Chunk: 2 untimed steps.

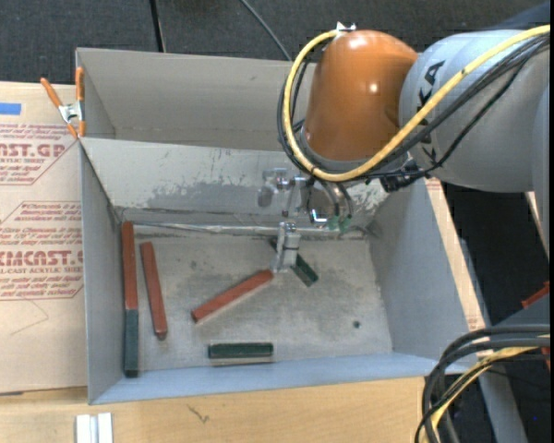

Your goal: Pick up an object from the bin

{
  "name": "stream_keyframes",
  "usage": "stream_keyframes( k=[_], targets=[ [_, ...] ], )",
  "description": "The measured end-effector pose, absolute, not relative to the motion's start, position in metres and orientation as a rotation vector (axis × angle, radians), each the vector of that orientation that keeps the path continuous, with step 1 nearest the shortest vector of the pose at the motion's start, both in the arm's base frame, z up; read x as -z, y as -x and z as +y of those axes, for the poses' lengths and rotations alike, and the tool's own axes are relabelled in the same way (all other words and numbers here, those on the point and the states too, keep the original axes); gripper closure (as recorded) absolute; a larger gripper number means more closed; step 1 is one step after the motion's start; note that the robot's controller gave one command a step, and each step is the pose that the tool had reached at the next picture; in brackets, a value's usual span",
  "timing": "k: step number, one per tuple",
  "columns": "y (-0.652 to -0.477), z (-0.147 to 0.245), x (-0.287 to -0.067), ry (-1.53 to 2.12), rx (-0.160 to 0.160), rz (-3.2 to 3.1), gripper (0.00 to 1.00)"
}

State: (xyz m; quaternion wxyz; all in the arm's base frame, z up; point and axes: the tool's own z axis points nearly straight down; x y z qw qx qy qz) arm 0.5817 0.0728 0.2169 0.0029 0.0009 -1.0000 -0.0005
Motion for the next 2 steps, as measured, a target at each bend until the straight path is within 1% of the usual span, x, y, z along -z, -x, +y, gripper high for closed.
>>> stream_keyframes(
  k=[1,2],
  targets=[
    [-0.583,0.072,-0.222,-0.001,0.003,-3.144,0.00],
    [-0.582,0.083,-0.178,-0.276,0.000,-3.134,0.00]
  ],
)
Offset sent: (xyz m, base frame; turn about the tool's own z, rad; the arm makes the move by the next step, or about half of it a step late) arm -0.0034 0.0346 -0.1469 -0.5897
